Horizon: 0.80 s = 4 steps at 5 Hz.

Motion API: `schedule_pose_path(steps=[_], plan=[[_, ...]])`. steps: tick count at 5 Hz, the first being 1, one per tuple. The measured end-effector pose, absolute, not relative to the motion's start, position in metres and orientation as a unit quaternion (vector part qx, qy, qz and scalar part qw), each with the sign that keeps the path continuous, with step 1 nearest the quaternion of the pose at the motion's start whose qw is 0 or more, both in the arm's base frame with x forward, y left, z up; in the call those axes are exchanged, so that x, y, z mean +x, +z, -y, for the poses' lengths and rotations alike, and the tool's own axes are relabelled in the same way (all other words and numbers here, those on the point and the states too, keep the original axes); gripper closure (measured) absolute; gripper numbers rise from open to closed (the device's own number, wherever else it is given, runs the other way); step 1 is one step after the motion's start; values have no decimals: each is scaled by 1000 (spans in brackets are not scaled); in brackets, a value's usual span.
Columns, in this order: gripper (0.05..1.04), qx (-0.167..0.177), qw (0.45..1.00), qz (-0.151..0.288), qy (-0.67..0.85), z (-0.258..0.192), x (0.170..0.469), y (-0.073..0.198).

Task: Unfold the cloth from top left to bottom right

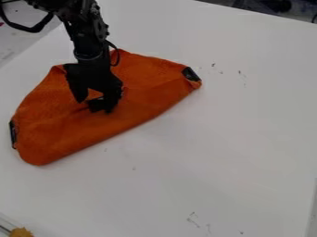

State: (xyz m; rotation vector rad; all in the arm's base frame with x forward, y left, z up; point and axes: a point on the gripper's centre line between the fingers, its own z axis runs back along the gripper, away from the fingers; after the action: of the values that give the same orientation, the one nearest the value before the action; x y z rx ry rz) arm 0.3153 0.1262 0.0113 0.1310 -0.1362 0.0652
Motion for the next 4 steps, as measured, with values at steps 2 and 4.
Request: schedule_pose_path(steps=[2, 4], plan=[[497, 76, 994, 74, 38, -125, 312, 15], [952, 79, 993, 76, 35, -126, 313, 15]])
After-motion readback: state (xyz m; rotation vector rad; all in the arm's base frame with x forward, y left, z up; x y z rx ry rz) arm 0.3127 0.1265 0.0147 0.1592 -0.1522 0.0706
